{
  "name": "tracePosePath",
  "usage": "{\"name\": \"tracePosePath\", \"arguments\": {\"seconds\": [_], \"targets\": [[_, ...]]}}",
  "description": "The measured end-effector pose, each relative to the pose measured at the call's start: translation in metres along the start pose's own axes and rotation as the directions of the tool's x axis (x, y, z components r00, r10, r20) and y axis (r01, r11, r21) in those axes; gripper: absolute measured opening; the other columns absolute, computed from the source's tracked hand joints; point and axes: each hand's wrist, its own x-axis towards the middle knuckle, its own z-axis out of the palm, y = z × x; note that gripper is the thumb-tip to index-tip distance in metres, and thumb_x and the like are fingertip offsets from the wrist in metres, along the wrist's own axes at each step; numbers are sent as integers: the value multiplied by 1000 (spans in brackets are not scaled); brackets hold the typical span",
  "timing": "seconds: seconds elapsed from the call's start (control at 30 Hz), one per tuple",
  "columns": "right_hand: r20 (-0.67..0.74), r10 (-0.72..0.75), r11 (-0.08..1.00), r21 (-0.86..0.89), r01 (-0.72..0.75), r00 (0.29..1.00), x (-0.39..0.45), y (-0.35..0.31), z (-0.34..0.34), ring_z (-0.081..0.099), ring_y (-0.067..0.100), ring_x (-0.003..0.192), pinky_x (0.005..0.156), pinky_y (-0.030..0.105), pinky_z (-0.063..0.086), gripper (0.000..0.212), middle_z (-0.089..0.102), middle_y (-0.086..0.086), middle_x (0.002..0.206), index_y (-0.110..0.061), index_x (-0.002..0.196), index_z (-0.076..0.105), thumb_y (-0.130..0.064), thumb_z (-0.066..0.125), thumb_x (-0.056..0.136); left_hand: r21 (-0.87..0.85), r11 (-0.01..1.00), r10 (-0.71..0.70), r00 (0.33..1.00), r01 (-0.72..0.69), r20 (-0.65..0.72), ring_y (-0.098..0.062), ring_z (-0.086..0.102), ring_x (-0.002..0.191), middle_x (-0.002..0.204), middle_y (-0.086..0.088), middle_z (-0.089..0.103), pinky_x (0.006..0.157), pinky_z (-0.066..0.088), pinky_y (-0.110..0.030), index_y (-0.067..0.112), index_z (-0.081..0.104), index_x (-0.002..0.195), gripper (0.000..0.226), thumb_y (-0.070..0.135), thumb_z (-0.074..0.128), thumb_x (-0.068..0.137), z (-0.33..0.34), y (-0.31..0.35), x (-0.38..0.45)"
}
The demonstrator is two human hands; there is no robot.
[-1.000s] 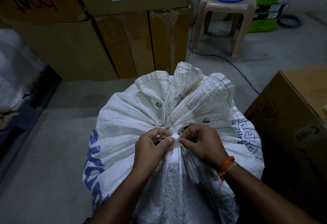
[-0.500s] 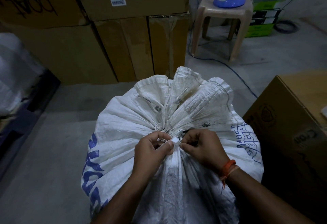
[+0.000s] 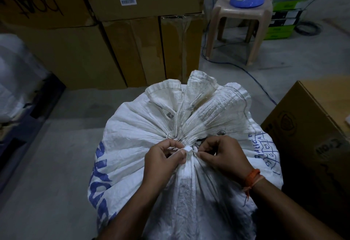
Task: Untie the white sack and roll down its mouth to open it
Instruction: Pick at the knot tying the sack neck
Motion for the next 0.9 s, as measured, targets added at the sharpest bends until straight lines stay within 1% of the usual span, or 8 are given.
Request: {"name": "tracePosePath", "arguments": {"seconds": [0.2, 0.27, 0.37, 0.43, 0.63, 0.7, 0.8, 0.9], "targets": [[-30, 11, 1000, 19, -10, 999, 0, 0, 11, 63, -5, 56, 56, 5, 39, 14, 69, -10, 58, -18, 68, 75, -21, 87, 75, 16, 1000, -1, 1000, 1, 0, -36, 80, 78, 73, -11, 82, 83, 64, -51, 15, 79, 87, 9, 7, 81, 88, 0, 2, -1], [-13, 13, 999, 31, -12, 1000, 0, -1, 7, 64, -3, 57, 57, 7, 41, 13, 71, -9, 60, -20, 69, 75, -22, 87, 74, 2, 1000, -8, 1000, 8, 1, -32, 81, 75, 73, -12, 82, 83, 65, -49, 15, 79, 87, 8, 7, 82, 88, 0, 3, -1], [42, 28, 999, 30, -30, 999, 0, 2, -6, 68, 0, 61, 63, 19, 53, 10, 75, -8, 66, -21, 70, 77, -22, 86, 73, -39, 999, -21, 1000, 21, 5, -21, 79, 70, 75, -16, 81, 79, 63, -41, 11, 78, 87, 8, 12, 86, 86, 0, 7, -3], [66, 25, 1000, 5, -25, 997, -1, 3, -12, 71, 3, 64, 67, 26, 57, 8, 77, -7, 68, -21, 69, 77, -22, 84, 73, -47, 999, -23, 1000, 23, 5, -20, 78, 69, 76, -18, 81, 79, 61, -40, 11, 78, 86, 9, 12, 86, 86, 0, 7, -2], [12, 1, 1000, -7, -1, 1000, -1, -1, -2, 69, 4, 61, 61, 16, 49, 10, 75, -6, 64, -18, 68, 77, -18, 85, 74, -27, 999, -24, 1000, 24, 1, -23, 80, 71, 74, -14, 82, 83, 65, -53, 14, 79, 86, 7, 11, 85, 86, 0, 5, -2], [-11, -2, 1000, 4, 2, 1000, -1, -2, 5, 67, 1, 59, 58, 13, 47, 10, 73, -7, 62, -17, 68, 77, -18, 86, 74, -7, 1000, -21, 1000, 21, 5, -27, 81, 74, 74, -12, 82, 83, 64, -56, 16, 79, 87, 8, 9, 83, 87, 0, 3, -2], [-36, 12, 1000, 10, -12, 999, 0, -3, 10, 64, -5, 58, 56, 5, 40, 10, 70, -10, 60, -17, 69, 77, -17, 86, 74, 9, 1000, -16, 1000, 16, 4, -32, 82, 77, 75, -10, 82, 84, 65, -54, 17, 79, 88, 10, 8, 83, 88, -1, 2, -1], [-19, 47, 998, 51, -46, 999, -2, -3, 8, 63, -5, 57, 58, 7, 41, 11, 70, -9, 61, -17, 71, 76, -19, 86, 74, 2, 1000, -24, 1000, 24, 8, -24, 81, 72, 74, -11, 82, 81, 65, -49, 15, 79, 89, 9, 7, 82, 88, -1, 4, -2]]}}
